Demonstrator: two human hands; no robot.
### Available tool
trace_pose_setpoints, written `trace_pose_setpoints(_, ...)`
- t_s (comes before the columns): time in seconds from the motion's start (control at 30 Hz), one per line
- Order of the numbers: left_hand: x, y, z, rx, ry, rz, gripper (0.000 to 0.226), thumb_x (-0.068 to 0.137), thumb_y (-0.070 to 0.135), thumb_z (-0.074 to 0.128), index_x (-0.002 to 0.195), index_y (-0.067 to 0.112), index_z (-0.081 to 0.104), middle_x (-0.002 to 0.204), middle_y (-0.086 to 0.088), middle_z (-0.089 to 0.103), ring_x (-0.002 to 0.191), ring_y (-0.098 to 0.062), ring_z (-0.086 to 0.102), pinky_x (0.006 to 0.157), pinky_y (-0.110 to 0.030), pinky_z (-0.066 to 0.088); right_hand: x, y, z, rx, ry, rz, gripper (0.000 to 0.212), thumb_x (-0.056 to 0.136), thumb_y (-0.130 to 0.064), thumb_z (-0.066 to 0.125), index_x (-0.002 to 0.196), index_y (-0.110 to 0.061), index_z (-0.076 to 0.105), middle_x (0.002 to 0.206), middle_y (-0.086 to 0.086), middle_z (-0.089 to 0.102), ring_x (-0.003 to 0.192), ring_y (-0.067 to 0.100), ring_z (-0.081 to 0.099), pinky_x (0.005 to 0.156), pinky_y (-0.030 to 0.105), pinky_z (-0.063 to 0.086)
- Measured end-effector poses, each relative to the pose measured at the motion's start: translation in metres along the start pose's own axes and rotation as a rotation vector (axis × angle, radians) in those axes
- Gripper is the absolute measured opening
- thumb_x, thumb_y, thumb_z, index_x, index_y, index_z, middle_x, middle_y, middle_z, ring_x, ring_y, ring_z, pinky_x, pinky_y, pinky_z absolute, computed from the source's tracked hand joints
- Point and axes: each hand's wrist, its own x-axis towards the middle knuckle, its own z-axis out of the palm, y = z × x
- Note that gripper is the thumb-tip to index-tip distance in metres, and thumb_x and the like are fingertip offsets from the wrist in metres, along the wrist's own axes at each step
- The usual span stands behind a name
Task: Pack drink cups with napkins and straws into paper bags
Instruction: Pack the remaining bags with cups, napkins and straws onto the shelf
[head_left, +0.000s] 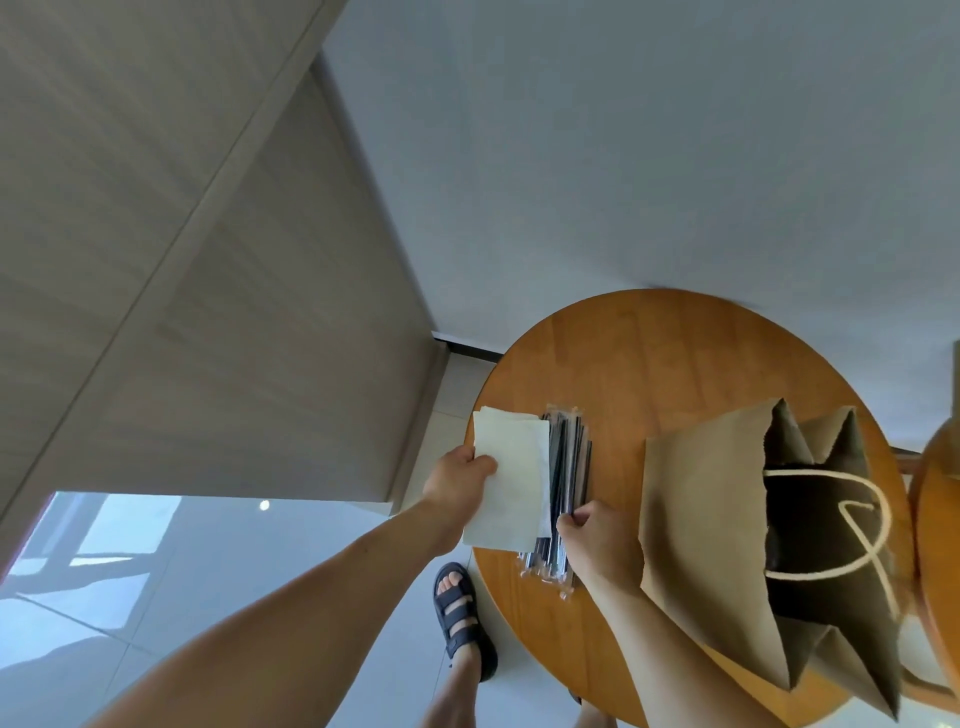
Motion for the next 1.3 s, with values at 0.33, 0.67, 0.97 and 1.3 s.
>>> trace_pose_setpoints(0.33, -0.053, 0.072, 0.007, -0.193, -0.095, 0.202, 0.024, 0.095, 0.009, 0.046, 0.114, 0.016, 0.060, 0.100, -0.005, 0.070, 0.090, -0.025, 0.067, 0.069, -0.034, 0.053, -0.068, -0.063, -0.101, 0.623, 0.024, -0.359, 0.008, 0.092, -0.025, 0.068, 0.084, -0.028, 0.067, 0.069, -0.012, 0.067, 0.060, 0.004, 0.058, 0.058, 0.016, 0.046)
trace_pose_setpoints(0.67, -0.120, 0.127, 0.027, -0.285, -0.270, 0.378, 0.017, 0.092, 0.017, 0.060, 0.104, 0.010, 0.070, 0.098, -0.009, 0.075, 0.090, -0.027, 0.072, 0.078, -0.041, 0.056, -0.089, -0.082, -0.178, 0.514, 0.089, -0.459, 0.014, 0.090, -0.033, 0.069, 0.078, -0.038, 0.064, 0.072, -0.017, 0.067, 0.075, -0.005, 0.062, 0.064, 0.006, 0.043)
trace_pose_setpoints(0.97, -0.180, 0.168, 0.048, -0.234, -0.285, 0.552, 0.016, 0.092, 0.023, 0.068, 0.103, 0.012, 0.071, 0.097, -0.008, 0.076, 0.092, -0.030, 0.073, 0.079, -0.048, 0.060, -0.118, -0.076, -0.250, 0.615, 0.306, -0.481, 0.030, 0.080, -0.047, 0.077, 0.102, -0.038, 0.057, 0.098, -0.021, 0.064, 0.090, -0.006, 0.060, 0.067, 0.009, 0.046)
trace_pose_setpoints(1.3, -0.245, 0.197, 0.083, -0.130, -0.449, 0.638, 0.027, 0.094, 0.018, 0.064, 0.110, -0.003, 0.068, 0.107, -0.022, 0.072, 0.099, -0.038, 0.069, 0.089, -0.050, 0.057, -0.134, -0.064, -0.318, 0.851, 0.081, -0.602, 0.014, 0.082, -0.028, 0.079, 0.092, -0.037, 0.075, 0.095, -0.006, 0.077, 0.087, 0.012, 0.073, 0.068, 0.024, 0.058)
